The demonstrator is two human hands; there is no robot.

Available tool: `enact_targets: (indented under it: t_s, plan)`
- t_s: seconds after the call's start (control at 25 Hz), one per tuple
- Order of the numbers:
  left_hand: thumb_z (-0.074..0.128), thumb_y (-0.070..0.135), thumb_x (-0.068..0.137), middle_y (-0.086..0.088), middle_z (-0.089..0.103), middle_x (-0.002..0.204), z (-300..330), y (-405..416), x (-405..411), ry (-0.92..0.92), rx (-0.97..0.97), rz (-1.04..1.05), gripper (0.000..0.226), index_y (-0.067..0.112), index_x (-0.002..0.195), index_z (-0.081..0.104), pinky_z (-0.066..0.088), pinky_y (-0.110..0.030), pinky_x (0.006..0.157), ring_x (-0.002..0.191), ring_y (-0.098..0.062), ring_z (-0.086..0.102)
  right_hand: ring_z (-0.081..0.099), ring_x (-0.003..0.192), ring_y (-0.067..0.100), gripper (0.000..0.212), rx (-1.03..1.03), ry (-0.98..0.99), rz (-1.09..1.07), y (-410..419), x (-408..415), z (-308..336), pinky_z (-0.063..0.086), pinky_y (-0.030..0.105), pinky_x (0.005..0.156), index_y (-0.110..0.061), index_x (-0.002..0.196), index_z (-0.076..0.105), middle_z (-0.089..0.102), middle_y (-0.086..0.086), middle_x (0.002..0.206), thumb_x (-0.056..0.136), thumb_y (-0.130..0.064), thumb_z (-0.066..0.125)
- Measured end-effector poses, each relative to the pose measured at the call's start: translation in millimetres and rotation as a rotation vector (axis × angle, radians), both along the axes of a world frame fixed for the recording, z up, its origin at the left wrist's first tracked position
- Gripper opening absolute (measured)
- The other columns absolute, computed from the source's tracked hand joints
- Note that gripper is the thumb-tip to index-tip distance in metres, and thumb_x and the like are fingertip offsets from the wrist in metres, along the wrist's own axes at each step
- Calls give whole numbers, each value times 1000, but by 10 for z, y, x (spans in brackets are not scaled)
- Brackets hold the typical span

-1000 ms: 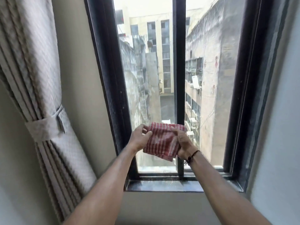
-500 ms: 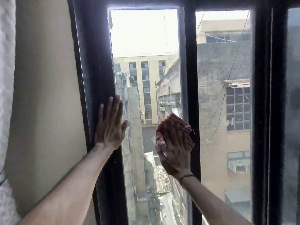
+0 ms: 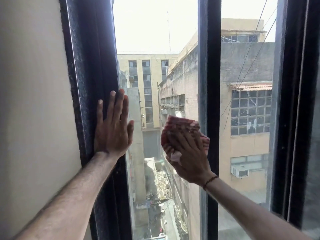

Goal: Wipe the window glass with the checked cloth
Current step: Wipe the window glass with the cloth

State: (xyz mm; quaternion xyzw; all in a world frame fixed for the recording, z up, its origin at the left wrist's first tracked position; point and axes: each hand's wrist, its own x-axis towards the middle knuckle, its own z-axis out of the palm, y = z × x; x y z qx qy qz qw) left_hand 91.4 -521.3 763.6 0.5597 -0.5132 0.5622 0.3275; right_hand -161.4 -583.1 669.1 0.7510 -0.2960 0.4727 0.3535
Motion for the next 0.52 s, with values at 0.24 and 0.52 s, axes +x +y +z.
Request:
enact_targets:
  t_s: [0.24,0.52]
  plan:
    - [25,47,109,-10,7,181,37,-25,-1,-5,-5,-24,73,11,171,9,-13,-48,133,166,-23,-5,10,167,23,68,-32,228,42,26,259,-242,2,55,136,-27,163,37,28,-2,173,101,-50,52]
    - [24,48,110,-9,5,181,27,-72,18,-7,-42,-18,72,12,171,8,-16,-46,133,165,-21,-11,21,165,35,79,122,-369,-17,-83,337,174,4,62,134,-21,166,24,17,-1,174,100,-44,60]
